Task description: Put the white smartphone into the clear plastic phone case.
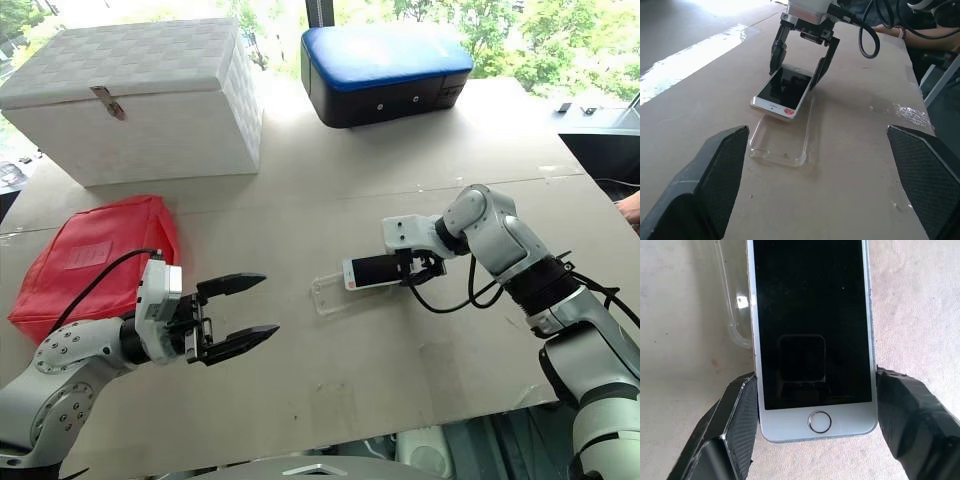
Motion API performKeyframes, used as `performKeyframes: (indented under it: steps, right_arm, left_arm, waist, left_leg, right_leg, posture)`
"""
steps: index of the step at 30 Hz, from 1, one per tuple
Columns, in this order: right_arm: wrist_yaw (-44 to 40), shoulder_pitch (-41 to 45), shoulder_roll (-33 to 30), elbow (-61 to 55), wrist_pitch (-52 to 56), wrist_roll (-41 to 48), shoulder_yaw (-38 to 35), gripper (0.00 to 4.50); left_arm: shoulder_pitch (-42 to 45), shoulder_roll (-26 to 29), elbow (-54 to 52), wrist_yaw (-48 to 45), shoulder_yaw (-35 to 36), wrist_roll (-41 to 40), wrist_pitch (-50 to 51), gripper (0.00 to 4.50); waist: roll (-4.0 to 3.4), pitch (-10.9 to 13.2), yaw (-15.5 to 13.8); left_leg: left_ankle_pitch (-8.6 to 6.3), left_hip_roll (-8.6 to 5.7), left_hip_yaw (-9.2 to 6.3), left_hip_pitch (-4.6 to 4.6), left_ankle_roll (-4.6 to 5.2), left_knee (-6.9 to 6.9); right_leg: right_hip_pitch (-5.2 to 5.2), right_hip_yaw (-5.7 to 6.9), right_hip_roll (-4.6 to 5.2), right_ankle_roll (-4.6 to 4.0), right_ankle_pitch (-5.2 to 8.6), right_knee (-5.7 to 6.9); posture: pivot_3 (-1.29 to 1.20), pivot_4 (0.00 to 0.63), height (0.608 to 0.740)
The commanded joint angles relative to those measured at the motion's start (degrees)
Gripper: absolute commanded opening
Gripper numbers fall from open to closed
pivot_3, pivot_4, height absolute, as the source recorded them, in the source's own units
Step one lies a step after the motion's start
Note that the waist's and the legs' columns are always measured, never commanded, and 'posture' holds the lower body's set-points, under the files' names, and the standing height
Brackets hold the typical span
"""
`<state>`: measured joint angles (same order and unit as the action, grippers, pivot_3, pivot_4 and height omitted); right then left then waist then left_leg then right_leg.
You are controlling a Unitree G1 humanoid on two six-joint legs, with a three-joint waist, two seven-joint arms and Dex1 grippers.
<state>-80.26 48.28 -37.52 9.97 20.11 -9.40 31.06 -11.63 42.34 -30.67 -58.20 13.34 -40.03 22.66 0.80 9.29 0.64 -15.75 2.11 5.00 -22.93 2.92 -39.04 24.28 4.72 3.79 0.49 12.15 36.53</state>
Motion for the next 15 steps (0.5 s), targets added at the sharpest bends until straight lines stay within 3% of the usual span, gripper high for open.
performKeyframes:
  steps: [1, 15]
  right_arm:
    - [-1.21, 1.66, -0.48, -3.19, -0.54, 0.53, -1.46, 2.92]
    - [-2.42, 2.05, -1.11, -9.04, -0.07, -2.59, 0.8, 2.92]
  left_arm:
    - [-0.42, 0.08, -1.84, 0.25, 0.83, -0.6, -0.4, 4.5]
    - [-0.4, 0.06, -1.52, 0.24, 0.33, -0.3, -0.67, 4.5]
  waist:
    - [0.0, 0.0, 0.0]
    - [-0.02, 0.02, -0.01]
  left_leg:
    - [0.0, 0.0, 0.0, 0.0, 0.0, 0.0]
    - [0.0, 0.0, 0.0, 0.0, 0.0, 0.0]
  right_leg:
    - [0.0, 0.0, 0.0, 0.0, 0.0, 0.0]
    - [0.0, 0.01, 0.01, -0.01, 0.01, 0.0]
  posture:
    - [0.0, 0.15, 0.74]
    - [0.0, 0.15, 0.74]
